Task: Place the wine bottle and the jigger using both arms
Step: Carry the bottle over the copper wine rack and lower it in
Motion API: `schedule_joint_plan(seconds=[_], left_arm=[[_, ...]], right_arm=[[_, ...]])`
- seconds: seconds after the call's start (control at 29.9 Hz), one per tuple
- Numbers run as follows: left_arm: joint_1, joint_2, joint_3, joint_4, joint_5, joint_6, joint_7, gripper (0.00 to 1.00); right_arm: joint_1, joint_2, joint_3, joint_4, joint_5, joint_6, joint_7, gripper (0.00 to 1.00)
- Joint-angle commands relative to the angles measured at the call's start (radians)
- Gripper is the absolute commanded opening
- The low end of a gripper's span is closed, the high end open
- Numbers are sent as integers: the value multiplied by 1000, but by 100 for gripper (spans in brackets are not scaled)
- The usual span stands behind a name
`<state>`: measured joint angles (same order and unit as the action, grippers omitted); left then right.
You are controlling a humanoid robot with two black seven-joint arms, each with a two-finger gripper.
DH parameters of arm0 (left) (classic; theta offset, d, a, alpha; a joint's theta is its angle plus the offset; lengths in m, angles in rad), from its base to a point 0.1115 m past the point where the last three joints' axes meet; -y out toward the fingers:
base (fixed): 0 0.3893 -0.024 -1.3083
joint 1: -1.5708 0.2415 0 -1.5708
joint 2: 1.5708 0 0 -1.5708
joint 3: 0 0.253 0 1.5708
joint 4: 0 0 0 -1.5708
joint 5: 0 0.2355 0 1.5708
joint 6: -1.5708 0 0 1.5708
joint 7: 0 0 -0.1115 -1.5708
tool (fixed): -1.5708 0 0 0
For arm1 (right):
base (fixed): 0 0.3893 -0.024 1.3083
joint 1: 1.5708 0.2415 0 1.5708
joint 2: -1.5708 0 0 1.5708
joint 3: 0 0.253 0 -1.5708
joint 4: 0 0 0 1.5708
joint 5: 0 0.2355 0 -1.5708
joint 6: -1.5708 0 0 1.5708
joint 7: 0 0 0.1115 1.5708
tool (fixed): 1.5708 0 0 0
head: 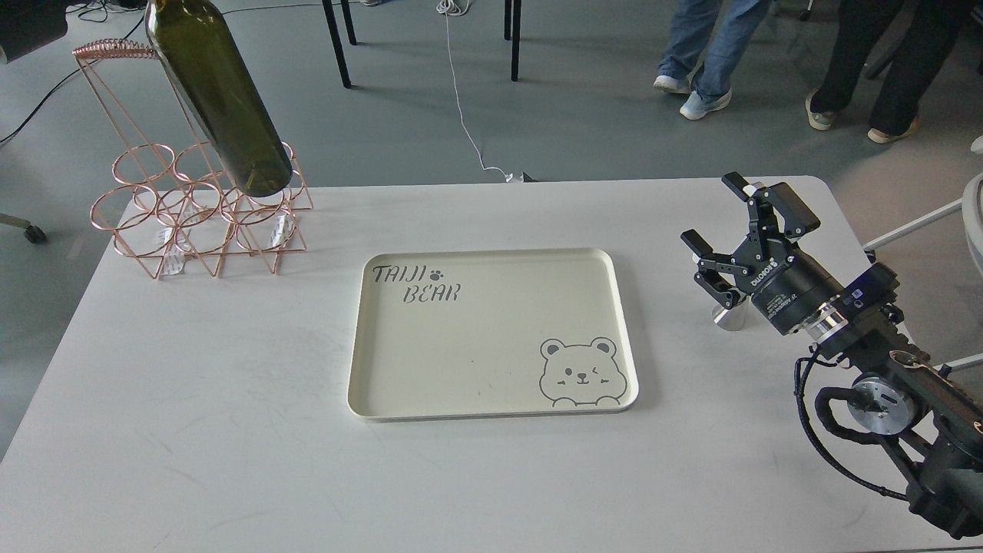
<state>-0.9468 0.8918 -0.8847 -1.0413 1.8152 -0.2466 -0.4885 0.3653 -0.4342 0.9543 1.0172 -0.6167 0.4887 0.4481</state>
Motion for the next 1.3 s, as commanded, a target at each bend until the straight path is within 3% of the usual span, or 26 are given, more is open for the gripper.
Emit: schedule_joint_plan(seconds=[0.0,0.43,1.27], left_arm=[[-6,-7,52,43,-11,29,0,25],[-27,-65,98,122,-11,64,0,25],[-26,-66,139,161,3,107,0,25]], right_arm=[[0,0,0,0,0,0,0,99],[0,2,0,0,0,0,0,99],[-3,5,0,-2,0,0,0,99]])
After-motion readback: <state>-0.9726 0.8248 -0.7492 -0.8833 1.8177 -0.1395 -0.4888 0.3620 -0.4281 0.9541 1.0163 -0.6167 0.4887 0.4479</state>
